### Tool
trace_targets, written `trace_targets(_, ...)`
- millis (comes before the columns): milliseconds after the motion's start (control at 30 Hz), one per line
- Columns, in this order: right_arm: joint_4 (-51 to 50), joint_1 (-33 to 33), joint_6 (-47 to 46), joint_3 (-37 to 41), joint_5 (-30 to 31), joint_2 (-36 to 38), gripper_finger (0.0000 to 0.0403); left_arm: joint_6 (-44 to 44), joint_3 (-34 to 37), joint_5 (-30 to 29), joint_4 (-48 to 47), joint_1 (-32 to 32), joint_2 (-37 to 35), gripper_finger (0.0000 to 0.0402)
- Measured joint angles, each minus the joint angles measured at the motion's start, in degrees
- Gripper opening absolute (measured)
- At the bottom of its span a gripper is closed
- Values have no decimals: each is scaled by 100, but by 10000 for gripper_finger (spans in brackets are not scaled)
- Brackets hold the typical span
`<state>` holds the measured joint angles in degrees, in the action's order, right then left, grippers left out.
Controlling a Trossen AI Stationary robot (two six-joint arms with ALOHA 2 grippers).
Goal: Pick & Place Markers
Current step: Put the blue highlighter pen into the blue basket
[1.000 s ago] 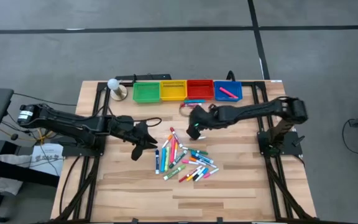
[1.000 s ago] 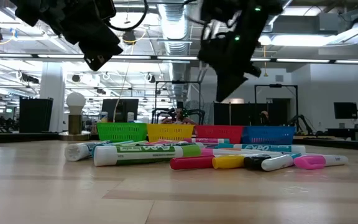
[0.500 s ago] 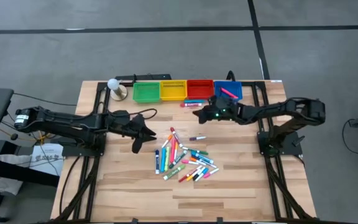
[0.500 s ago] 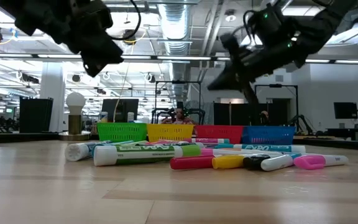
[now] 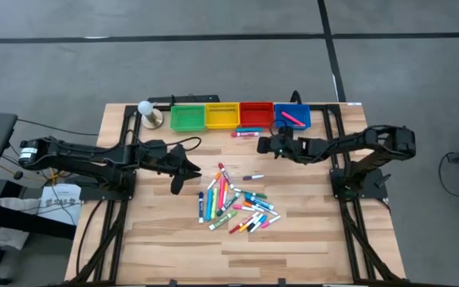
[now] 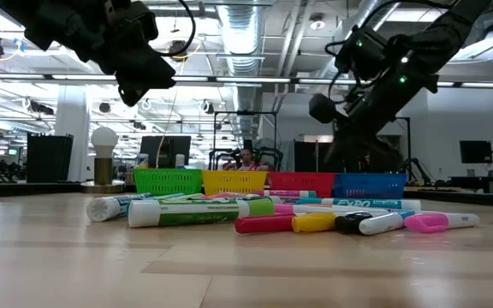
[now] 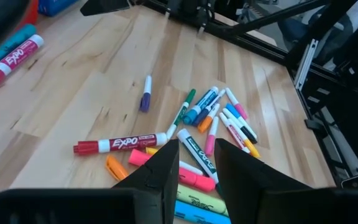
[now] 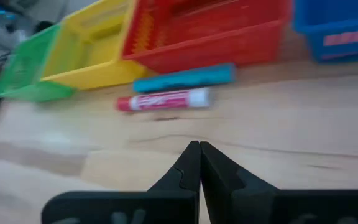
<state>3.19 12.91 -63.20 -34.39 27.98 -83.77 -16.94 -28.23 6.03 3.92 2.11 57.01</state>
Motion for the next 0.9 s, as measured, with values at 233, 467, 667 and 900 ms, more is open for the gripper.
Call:
trace_targets(233,-274,2,-52,-7,284,-199,0,-1,0,-44,9,-2,0,102)
trace_targets(467,-271,-31,-575,-273,284,-1293,0,-3,0,-46,72,-9,0,102)
trace_targets(667,-254,-39,-538,-551,500,-1893,0,-3,-4,-44,109,-33,2,102)
trace_targets(900,-232,-76,-113,-704,790,-2120,0,-3,-4,-42,111,-35,2,102)
